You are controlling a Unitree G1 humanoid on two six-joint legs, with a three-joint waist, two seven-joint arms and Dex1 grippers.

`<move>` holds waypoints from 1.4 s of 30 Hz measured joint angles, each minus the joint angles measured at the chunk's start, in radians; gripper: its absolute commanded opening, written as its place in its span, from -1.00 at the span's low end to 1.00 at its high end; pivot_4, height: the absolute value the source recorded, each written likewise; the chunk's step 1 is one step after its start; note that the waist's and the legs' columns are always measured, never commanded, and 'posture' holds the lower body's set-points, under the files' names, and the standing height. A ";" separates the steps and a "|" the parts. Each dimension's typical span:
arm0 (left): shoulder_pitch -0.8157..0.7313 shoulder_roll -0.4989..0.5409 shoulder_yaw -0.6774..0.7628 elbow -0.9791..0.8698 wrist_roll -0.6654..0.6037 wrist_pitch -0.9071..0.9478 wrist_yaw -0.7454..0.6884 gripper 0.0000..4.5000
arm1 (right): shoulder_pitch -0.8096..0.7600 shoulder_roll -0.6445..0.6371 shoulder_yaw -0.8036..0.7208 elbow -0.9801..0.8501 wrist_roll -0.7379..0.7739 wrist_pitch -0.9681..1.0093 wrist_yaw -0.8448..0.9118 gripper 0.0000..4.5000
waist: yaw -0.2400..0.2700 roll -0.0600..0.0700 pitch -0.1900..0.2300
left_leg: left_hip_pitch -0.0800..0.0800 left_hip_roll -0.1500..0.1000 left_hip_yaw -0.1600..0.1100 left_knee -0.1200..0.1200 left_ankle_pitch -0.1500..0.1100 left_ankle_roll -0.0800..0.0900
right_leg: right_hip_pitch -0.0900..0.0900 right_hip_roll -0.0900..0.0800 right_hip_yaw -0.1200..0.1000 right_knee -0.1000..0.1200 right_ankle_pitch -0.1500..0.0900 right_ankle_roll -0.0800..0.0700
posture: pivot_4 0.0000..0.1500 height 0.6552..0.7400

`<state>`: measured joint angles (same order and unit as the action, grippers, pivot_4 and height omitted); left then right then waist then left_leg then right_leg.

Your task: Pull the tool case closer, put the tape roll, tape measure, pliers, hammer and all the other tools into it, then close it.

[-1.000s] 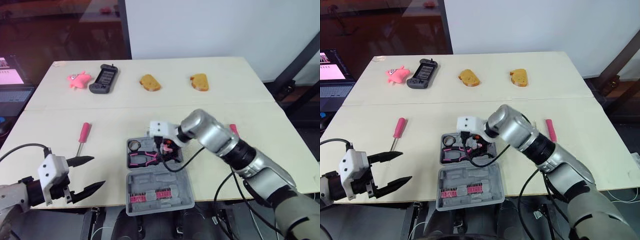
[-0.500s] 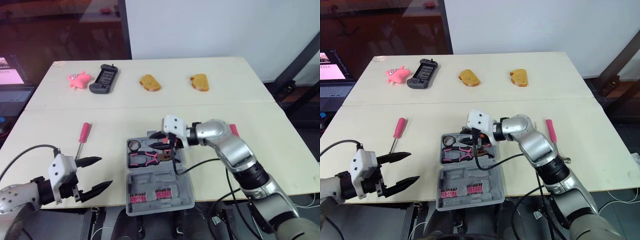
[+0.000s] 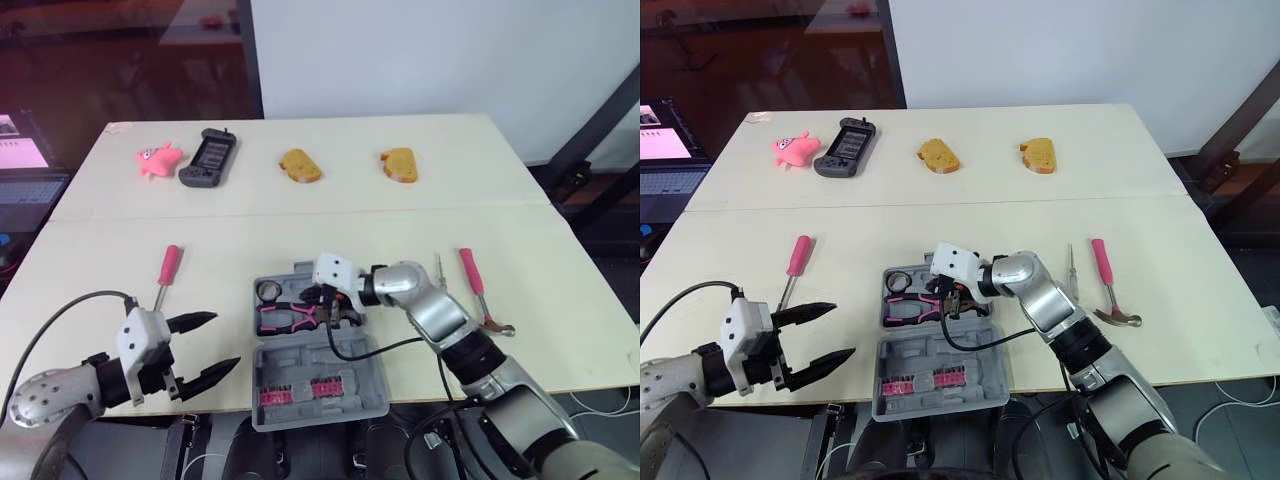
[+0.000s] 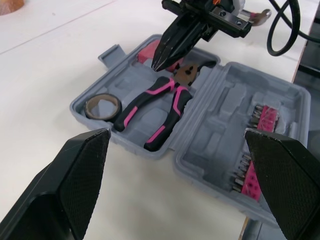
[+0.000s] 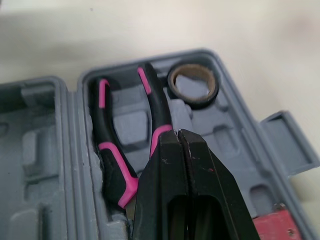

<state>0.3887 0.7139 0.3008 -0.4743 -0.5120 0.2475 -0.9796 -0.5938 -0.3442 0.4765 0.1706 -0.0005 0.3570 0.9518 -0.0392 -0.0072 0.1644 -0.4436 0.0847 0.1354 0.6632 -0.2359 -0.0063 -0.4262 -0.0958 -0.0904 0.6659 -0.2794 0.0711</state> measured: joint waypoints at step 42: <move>-0.150 0.160 -0.001 0.247 0.063 0.026 -0.147 0.89 | 0.007 -0.211 -0.252 -0.200 0.167 -0.043 0.184 -1.00 | 0.010 -0.003 -0.014 | 0.014 0.000 0.001 -0.015 0.002 -0.004 | 0.002 -0.002 0.001 -0.003 -0.006 -0.008 | 1.00 0.50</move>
<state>0.2387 0.8734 0.2993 -0.2270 -0.4493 0.2735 -1.1262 -0.5871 -0.5550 0.2241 -0.0296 0.1666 0.3136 1.1362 -0.0291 -0.0103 0.1505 -0.4300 0.0849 0.1364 0.6485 -0.2341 -0.0105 -0.4244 -0.0980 -0.0893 0.6630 -0.2851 0.0627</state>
